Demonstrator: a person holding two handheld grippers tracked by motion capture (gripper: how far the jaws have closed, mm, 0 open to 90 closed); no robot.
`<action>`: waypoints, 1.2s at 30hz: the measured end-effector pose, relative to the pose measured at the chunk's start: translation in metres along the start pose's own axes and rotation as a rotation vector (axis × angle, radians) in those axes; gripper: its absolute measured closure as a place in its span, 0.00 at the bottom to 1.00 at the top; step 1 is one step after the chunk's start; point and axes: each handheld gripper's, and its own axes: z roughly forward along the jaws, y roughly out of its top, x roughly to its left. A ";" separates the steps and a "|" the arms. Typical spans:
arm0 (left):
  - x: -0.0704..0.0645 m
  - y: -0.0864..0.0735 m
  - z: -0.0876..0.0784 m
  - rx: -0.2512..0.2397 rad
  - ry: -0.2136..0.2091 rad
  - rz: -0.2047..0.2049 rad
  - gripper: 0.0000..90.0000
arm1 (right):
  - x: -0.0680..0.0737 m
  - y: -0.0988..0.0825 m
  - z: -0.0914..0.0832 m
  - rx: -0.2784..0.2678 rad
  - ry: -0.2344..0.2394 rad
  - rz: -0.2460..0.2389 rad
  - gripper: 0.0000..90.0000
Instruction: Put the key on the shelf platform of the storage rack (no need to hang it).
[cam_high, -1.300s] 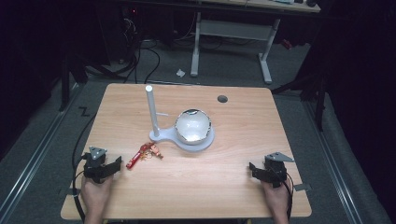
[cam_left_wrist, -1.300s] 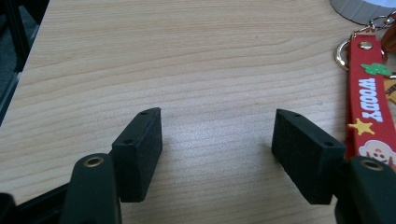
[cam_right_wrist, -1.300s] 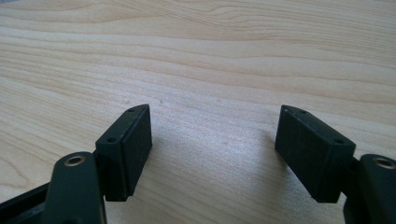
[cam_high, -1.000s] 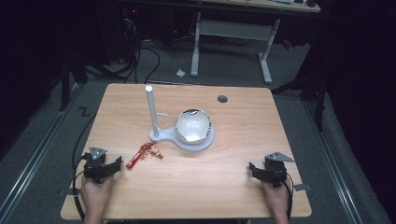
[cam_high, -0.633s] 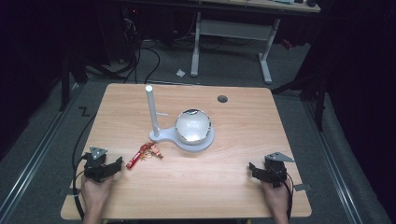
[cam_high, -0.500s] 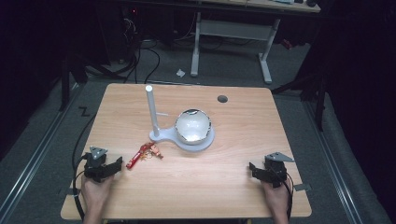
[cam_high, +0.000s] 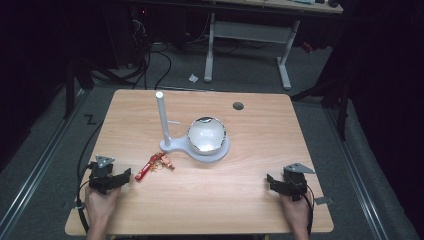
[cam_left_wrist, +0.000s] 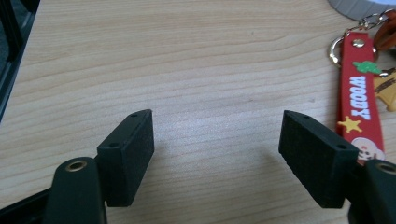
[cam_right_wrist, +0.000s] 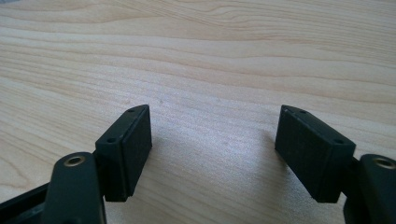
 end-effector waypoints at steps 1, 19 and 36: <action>0.000 0.000 0.000 0.000 0.000 0.000 0.30 | 0.000 0.000 0.000 0.000 -0.001 0.002 0.30; -0.027 0.026 -0.013 -0.006 -0.128 0.045 0.23 | 0.000 0.000 0.000 0.000 0.000 0.000 0.30; -0.064 0.047 0.003 0.062 -0.183 0.130 0.17 | 0.000 0.000 0.000 0.000 0.000 0.002 0.31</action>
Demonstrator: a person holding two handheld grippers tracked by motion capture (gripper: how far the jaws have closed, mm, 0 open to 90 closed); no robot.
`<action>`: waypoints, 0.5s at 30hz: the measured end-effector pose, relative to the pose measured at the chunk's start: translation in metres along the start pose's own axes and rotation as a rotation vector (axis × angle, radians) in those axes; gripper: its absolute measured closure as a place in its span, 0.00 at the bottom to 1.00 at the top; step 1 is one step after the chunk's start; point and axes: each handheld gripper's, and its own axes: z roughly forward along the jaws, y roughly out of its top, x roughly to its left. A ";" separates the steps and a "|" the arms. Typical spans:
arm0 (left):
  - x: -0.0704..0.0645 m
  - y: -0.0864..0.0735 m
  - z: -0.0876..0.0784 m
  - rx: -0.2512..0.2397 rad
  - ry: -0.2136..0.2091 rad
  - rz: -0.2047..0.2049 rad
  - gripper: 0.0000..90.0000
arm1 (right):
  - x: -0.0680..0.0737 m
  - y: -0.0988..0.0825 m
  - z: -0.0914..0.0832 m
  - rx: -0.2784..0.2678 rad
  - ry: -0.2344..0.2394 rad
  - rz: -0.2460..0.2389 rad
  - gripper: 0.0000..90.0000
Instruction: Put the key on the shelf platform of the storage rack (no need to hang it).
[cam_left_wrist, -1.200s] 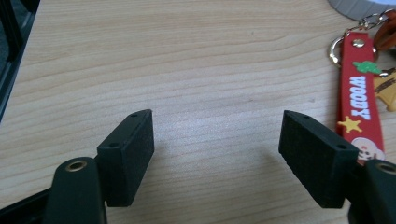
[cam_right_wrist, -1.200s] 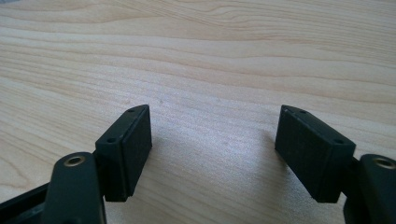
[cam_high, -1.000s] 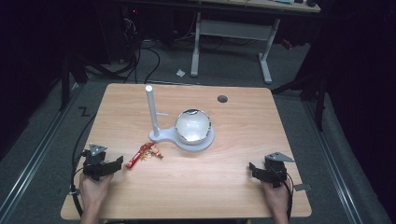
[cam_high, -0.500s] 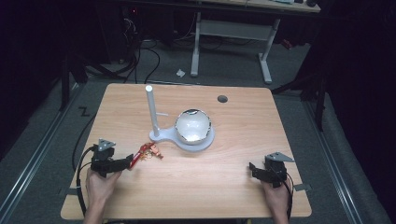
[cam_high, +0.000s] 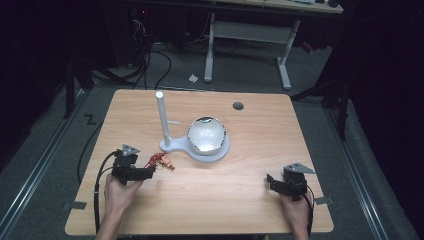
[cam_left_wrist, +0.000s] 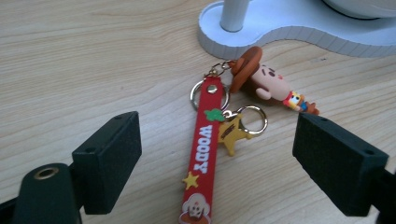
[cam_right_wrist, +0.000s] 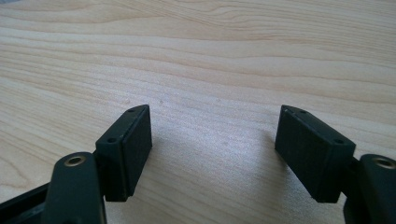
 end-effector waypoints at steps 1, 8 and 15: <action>-0.001 0.002 0.002 0.002 -0.004 0.003 0.17 | 0.000 0.000 0.000 0.000 0.000 0.000 0.31; -0.008 0.010 0.014 0.035 -0.019 -0.001 0.17 | 0.000 0.000 0.000 0.000 0.001 0.000 0.31; -0.014 0.017 0.024 0.064 -0.010 0.016 0.14 | 0.000 0.000 0.000 -0.001 0.001 -0.001 0.31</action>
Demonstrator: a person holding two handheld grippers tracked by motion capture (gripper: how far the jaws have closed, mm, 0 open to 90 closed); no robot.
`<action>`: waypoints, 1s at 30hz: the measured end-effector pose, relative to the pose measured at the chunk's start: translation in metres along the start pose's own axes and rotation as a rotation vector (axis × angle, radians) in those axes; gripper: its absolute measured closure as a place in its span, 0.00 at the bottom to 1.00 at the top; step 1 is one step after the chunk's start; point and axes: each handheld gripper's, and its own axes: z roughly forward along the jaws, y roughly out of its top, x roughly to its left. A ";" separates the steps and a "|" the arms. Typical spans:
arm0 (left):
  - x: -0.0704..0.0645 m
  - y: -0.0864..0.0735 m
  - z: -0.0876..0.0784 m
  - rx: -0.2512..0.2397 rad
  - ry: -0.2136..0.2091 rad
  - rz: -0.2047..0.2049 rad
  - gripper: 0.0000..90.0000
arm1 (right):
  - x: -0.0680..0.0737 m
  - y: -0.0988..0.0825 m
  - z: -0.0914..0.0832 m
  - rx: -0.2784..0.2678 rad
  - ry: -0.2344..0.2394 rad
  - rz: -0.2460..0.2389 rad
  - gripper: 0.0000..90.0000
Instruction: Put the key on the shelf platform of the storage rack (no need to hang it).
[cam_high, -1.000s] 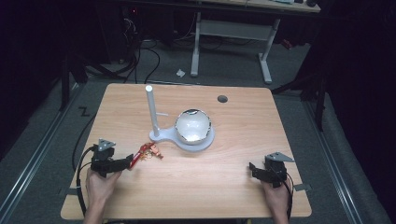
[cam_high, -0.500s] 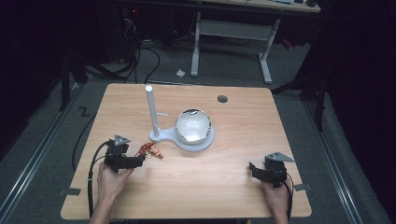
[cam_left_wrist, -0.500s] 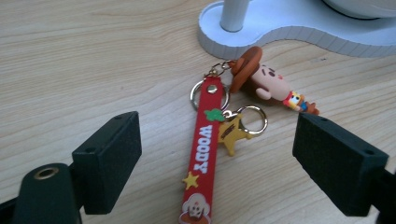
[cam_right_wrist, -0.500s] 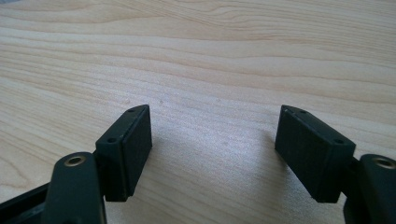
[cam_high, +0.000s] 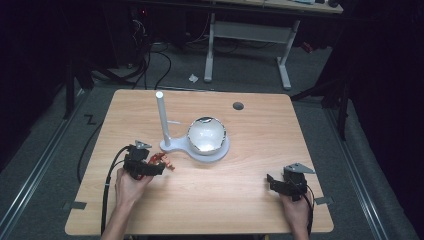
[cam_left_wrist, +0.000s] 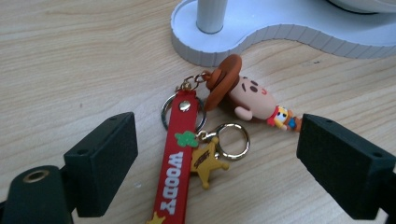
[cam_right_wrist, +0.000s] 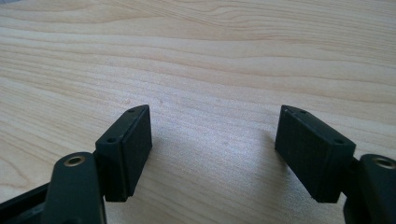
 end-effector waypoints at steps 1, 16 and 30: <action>-0.001 0.002 0.002 0.006 0.001 0.005 0.14 | 0.000 0.000 0.000 0.001 0.000 0.001 0.31; -0.008 0.017 0.033 0.083 0.026 -0.035 0.04 | 0.000 0.000 0.000 0.000 0.001 0.004 0.30; -0.012 0.018 0.037 0.120 0.036 -0.034 0.19 | 0.000 0.000 0.000 0.000 0.001 0.004 0.31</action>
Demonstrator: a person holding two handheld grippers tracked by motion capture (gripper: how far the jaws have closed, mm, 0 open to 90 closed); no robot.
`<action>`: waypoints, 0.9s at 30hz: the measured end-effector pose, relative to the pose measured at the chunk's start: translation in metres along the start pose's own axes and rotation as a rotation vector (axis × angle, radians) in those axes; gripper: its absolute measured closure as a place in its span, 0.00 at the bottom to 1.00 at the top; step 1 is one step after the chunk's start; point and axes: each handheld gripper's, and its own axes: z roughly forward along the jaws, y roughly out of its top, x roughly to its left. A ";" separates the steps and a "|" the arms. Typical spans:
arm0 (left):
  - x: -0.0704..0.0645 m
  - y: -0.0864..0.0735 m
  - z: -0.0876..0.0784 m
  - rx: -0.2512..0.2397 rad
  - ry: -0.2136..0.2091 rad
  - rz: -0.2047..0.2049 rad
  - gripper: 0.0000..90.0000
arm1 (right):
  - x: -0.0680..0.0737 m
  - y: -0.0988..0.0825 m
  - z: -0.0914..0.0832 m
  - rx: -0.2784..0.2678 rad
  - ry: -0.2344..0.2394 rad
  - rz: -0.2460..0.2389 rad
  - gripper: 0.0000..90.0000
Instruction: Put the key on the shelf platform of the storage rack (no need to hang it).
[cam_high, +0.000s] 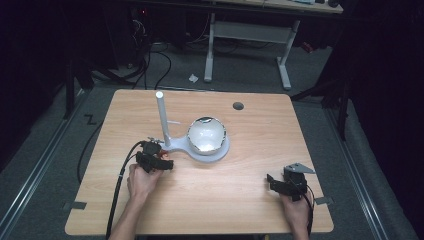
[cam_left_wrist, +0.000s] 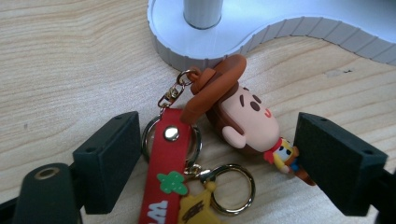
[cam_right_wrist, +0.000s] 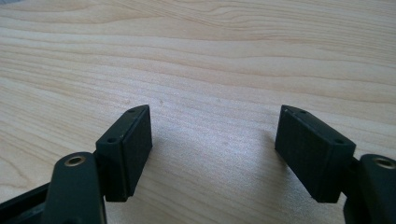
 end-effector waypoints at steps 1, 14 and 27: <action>0.000 0.000 -0.001 0.002 0.001 0.005 0.20 | 0.000 0.000 0.000 0.000 0.000 0.000 0.31; -0.003 -0.004 -0.013 -0.041 0.008 0.028 0.40 | 0.000 0.000 0.000 0.000 -0.001 -0.002 0.31; 0.004 -0.011 -0.026 -0.111 -0.017 -0.011 0.78 | 0.000 0.000 0.000 0.000 -0.001 -0.002 0.31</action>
